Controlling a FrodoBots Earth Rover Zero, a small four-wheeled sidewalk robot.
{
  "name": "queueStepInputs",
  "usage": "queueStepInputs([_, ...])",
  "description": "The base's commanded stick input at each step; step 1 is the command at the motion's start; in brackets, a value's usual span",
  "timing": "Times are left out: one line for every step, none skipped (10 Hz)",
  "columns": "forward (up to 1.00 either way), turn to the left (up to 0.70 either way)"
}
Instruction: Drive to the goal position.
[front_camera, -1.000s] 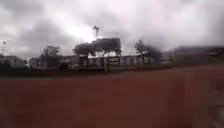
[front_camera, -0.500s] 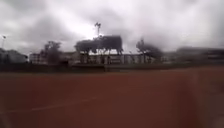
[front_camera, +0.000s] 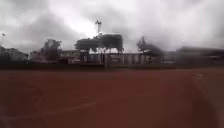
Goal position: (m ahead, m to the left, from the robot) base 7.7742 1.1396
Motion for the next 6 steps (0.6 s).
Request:
queueStepInputs([0.7, 0.0])
queueStepInputs([0.7, 0.0])
queueStepInputs([0.7, 0.0])
queueStepInputs([0.7, 0.0])
queueStepInputs([0.7, 0.0])
queueStepInputs([0.7, 0.0])
